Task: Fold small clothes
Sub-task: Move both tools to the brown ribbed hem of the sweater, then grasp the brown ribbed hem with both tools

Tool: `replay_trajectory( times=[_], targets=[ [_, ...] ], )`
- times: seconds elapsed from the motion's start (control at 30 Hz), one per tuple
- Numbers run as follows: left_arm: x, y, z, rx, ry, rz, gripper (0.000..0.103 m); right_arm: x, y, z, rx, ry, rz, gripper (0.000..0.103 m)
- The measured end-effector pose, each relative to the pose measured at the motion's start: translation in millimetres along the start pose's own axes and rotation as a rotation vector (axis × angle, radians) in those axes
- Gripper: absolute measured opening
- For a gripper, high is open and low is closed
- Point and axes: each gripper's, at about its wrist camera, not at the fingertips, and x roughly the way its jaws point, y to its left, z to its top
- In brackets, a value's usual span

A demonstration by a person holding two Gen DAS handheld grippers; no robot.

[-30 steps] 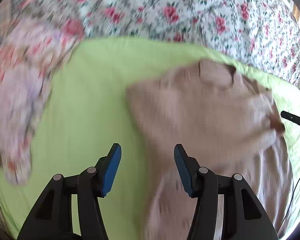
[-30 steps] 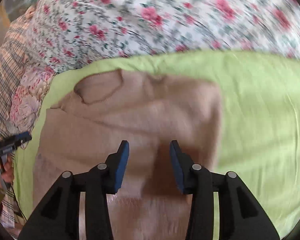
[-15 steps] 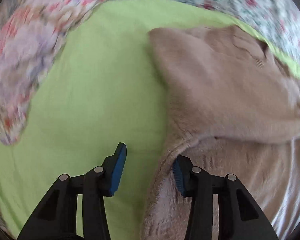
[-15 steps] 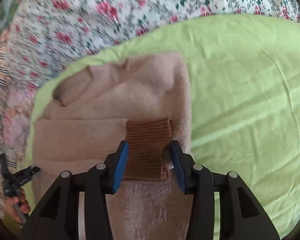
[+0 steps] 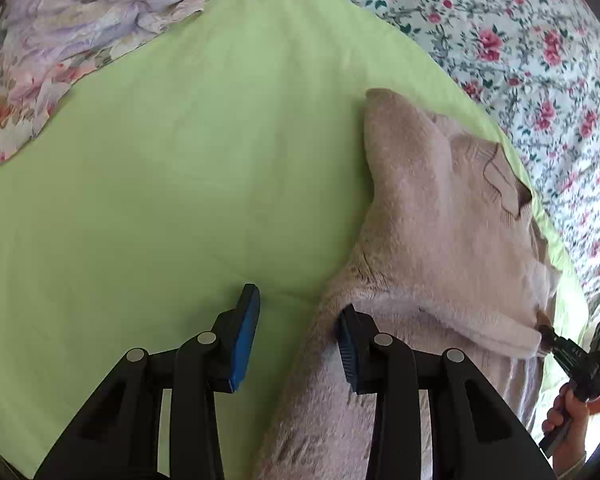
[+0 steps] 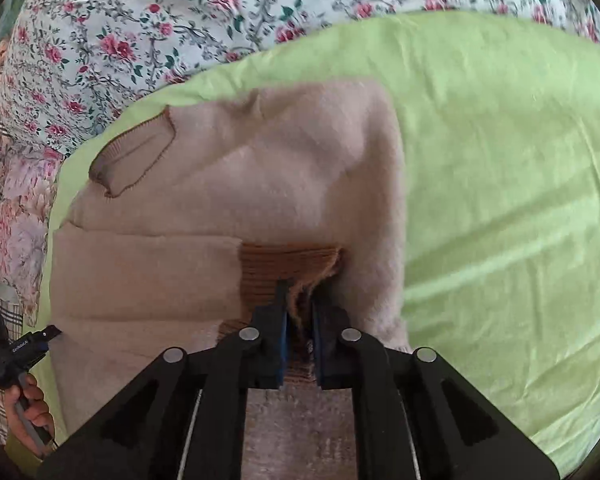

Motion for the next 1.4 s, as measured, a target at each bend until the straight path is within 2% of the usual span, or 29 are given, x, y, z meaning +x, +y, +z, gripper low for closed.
replay_trajectory(
  times=[0.03,0.2,0.23,0.3,0.33,0.37,0.53,0.63,0.7,0.8,0.97,1.1,1.2,1.27,1.4],
  targets=[
    [-2.4,-0.1,-0.7,0.009,0.005,0.003,0.038,-7.6,-0.6,-2.3,0.007,-0.012,0.0,0.016],
    [-30.8,-6.6,-19.1,0.08,0.022,0.001,0.038,-65.3,0.0,-31.8,0.005,-0.083,0.063,0.041],
    [-38.3,-7.2,-26.5,0.098,0.028,-0.009,0.04,-72.7,-0.5,-40.1,-0.001,-0.082,0.071,0.042],
    [-52.9,-3.9,-42.5,0.13,0.041,-0.025,0.051,-86.5,-1.3,-60.1,0.005,-0.076,0.091,0.045],
    [-59.0,-3.3,-51.9,0.143,0.053,-0.026,0.064,-91.9,-1.4,-69.2,-0.004,-0.06,0.109,0.045],
    [-67.0,-1.4,-65.7,0.163,0.069,-0.025,0.067,-100.0,-2.0,-84.6,-0.021,-0.04,0.122,0.046],
    [-92.0,10.1,-126.8,0.225,0.148,-0.041,0.067,-114.8,-4.7,-135.8,-0.089,0.035,0.13,0.051],
    [-98.1,14.4,-164.3,0.232,0.212,-0.056,0.068,-117.7,-12.0,-160.3,-0.082,0.071,0.153,0.054],
    [-100.3,18.0,-191.5,0.248,0.241,-0.039,0.068,-119.5,-19.1,-172.2,-0.059,0.077,0.144,0.057],
    [-106.6,25.4,-219.1,0.246,0.248,-0.052,0.073,-122.2,-31.0,-185.3,-0.002,0.094,0.155,0.057],
    [-113.8,28.1,-241.2,0.254,0.266,-0.113,0.076,-133.8,-45.8,-210.5,0.005,0.139,0.172,0.057],
    [-113.1,20.0,-253.2,0.309,0.269,-0.12,0.075,-136.2,-57.4,-234.7,-0.006,0.192,0.164,0.057],
    [-112.0,14.0,-257.6,0.327,0.286,-0.156,0.074,-139.4,-63.8,-245.2,0.027,0.171,0.22,0.057],
    [-109.1,8.6,-258.9,0.34,0.3,-0.18,0.066,-133.7,-62.5,-247.4,0.055,0.179,0.27,0.057],
    [-108.0,5.3,-257.8,0.358,0.308,-0.183,0.063,-131.8,-63.1,-251.2,0.104,0.174,0.323,0.057]
  ],
)
